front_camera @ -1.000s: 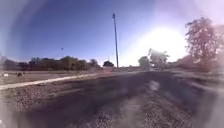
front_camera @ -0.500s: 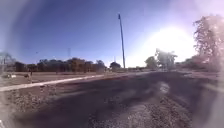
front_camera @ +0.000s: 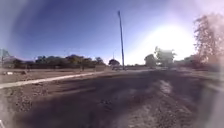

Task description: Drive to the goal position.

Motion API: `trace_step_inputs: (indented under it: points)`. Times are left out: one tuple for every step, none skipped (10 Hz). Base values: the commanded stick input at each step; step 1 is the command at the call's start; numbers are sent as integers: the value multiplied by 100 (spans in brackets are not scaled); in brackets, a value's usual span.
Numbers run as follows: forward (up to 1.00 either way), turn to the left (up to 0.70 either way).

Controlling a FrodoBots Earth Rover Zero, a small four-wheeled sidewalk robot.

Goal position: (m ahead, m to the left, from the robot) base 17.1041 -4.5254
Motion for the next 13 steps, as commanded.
trace_step_inputs:
  points:
    - [50,0]
    - [50,0]
    - [50,0]
    - [50,0]
    - [50,0]
    - [50,0]
    - [50,0]
    - [50,0]
    - [50,0]
    - [50,0]
    - [50,0]
    - [50,0]
    - [50,0]
